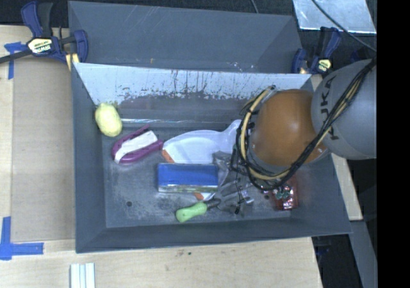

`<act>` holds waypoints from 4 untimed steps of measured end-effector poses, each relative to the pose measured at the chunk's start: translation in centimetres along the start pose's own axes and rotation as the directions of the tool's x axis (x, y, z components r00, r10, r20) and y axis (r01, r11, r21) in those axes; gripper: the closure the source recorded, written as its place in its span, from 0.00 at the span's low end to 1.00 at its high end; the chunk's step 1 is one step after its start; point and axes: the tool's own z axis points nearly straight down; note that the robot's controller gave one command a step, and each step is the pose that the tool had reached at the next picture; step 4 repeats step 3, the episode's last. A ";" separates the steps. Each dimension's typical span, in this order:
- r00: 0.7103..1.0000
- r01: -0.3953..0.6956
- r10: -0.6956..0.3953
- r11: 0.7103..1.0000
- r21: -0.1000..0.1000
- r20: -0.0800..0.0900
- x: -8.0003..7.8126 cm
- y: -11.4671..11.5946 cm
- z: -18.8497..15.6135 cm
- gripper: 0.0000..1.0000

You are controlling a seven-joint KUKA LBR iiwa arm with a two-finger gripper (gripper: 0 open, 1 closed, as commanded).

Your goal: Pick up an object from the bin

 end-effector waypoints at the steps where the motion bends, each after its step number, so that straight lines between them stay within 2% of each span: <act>1: 0.979 0.205 -0.205 0.979 0.001 -0.001 -0.6 1.1 -0.2 1.00; 2: 0.979 0.205 -0.205 0.979 0.000 -0.001 -0.6 1.1 -0.2 1.00; 3: 0.979 0.205 -0.205 0.979 -0.005 -0.008 -0.4 1.3 -3.8 1.00; 4: 0.979 0.205 -0.205 0.979 -0.005 -0.008 -0.4 1.3 -3.8 1.00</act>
Offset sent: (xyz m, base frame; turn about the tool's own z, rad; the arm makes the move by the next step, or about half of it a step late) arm 0.0000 0.0000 0.0000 0.0000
